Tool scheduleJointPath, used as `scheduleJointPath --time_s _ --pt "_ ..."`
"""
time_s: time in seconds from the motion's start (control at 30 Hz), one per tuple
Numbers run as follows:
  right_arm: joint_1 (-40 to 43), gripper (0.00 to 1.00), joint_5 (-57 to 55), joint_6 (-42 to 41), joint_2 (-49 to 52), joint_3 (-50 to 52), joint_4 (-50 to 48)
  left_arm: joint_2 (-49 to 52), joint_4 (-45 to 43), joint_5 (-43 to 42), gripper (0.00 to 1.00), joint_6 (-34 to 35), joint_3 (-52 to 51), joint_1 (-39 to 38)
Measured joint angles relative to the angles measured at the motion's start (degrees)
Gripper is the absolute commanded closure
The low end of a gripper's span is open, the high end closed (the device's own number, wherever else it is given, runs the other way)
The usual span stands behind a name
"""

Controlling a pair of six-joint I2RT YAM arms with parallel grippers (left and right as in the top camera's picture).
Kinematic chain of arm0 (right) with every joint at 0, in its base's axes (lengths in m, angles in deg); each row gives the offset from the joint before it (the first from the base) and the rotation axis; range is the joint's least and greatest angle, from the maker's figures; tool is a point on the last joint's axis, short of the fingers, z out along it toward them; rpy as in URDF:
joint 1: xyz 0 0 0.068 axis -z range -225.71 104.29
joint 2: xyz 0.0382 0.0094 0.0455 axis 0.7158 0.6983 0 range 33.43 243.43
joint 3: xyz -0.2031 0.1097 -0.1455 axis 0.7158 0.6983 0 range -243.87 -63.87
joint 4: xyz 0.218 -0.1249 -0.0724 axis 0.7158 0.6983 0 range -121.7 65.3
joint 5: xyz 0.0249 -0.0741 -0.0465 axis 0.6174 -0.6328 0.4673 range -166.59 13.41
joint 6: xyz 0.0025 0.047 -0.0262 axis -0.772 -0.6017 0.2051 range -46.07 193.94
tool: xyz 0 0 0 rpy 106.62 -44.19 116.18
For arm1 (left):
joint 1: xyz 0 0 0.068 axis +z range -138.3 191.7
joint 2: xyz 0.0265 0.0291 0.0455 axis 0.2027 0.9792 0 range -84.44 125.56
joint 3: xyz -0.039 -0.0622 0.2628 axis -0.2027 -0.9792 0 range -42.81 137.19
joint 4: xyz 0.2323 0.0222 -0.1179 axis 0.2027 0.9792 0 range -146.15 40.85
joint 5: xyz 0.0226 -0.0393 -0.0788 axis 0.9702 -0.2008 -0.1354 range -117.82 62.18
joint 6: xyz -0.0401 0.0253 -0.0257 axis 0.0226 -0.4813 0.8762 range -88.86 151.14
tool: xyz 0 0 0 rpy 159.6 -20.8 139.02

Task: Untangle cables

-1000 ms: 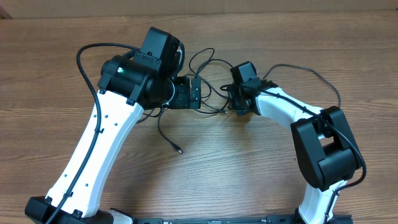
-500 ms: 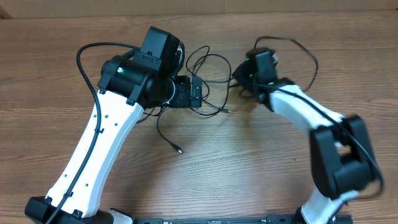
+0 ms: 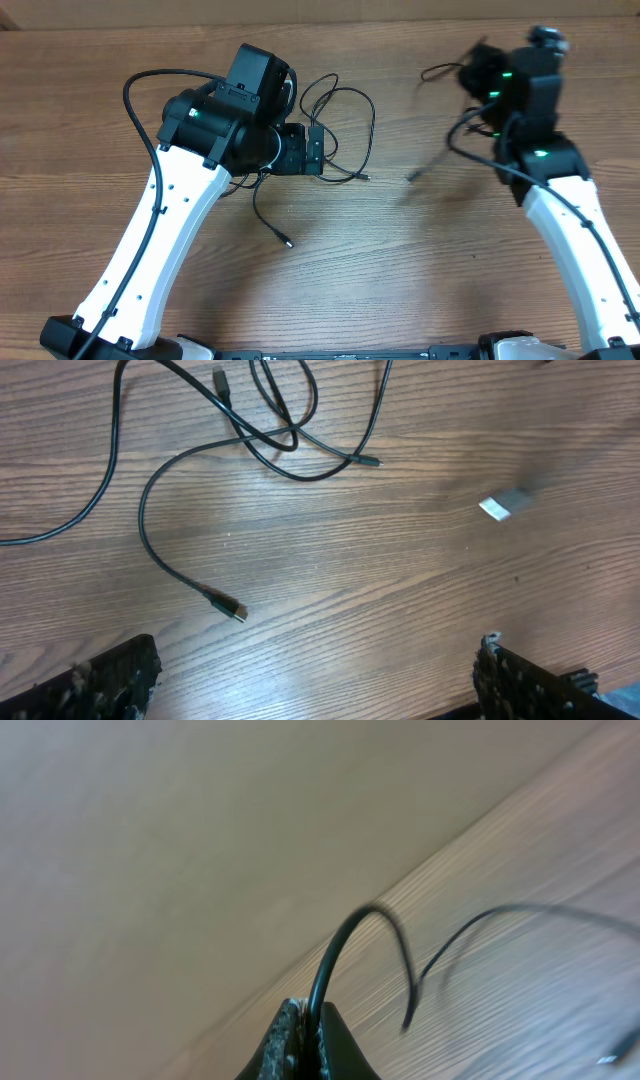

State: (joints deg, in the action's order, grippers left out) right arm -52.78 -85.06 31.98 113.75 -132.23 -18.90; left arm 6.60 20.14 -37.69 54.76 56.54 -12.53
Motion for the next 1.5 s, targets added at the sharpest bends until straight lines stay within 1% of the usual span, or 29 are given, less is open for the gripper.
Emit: scheduleJointPath --time_s 0.17,0.4,0.43,0.47,0.5,0.53,0.57,0.63,0.8,0.83,0.87,0.9,1.03,1.1,1.13,1.27,1.33,1.37,1.5 --pt "9.44 0.96 -1.57 1.38 0.07 0.00 3.61 0.00 0.02 0.00 0.00 0.00 0.00 0.00" --pt "28.94 0.96 -2.36 7.28 1.51 0.00 3.61 0.00 0.37 -0.02 0.00 0.00 0.00 0.00" --pt "32.26 0.94 -2.19 8.39 1.86 0.00 3.65 0.00 0.37 -0.04 0.00 0.00 0.00 0.00" --pt "35.06 0.83 -1.53 9.31 2.12 0.00 3.69 0.00 0.33 -0.07 0.00 0.02 0.00 0.00" --pt "36.98 0.64 -0.83 10.10 2.27 0.00 3.69 0.00 0.26 -0.09 0.00 0.04 0.00 0.00" --pt "39.01 0.41 0.26 11.19 2.49 0.00 3.74 0.00 0.11 -0.28 0.00 0.09 0.00 0.00" --pt "40.39 0.25 1.42 11.61 2.71 0.00 3.69 0.00 -0.13 -0.48 0.00 0.22 0.00 0.00" --pt "42.07 0.00 4.68 12.63 3.32 0.00 3.82 0.00 -0.68 -1.01 0.00 0.28 0.00 0.00" --pt "41.24 0.01 15.37 14.97 5.57 0.00 6.82 0.00 -0.46 -2.27 0.00 0.46 0.00 0.00" --pt "40.83 0.09 17.05 15.17 5.88 0.00 7.63 0.00 -0.33 -2.40 0.00 0.46 0.00 0.00" --pt "40.30 0.12 18.40 15.26 6.12 0.00 8.76 0.00 -0.04 -2.54 0.00 0.46 0.00 0.00" --pt "39.76 0.12 19.85 15.15 6.23 0.00 9.84 0.00 0.17 -2.62 0.00 0.46 0.00 0.00" --pt "38.07 0.06 23.08 16.24 6.25 0.00 13.16 0.00 0.22 -2.82 0.00 0.44 0.00 0.00" --pt "37.64 0.06 24.15 18.18 6.25 0.00 15.37 0.00 0.22 -2.89 0.00 0.44 0.00 0.00" --pt "37.40 0.06 24.74 19.91 6.25 0.00 16.22 0.00 0.22 -2.89 0.00 0.44 0.00 0.00" --pt "35.56 0.05 26.47 33.55 6.25 0.09 20.74 0.00 0.07 -2.93 0.00 0.44 0.00 0.00" --pt "34.51 0.05 26.88 38.84 6.25 0.26 22.60 0.00 -0.04 -2.38 0.00 0.44 0.00 0.00" --pt "33.70 0.05 27.15 43.41 6.27 0.35 24.61 0.00 -0.04 -1.84 0.00 0.44 0.00 0.00" --pt "32.39 0.06 27.61 53.88 6.27 1.57 28.48 0.00 -0.07 -0.39 0.00 0.44 0.00 0.00"
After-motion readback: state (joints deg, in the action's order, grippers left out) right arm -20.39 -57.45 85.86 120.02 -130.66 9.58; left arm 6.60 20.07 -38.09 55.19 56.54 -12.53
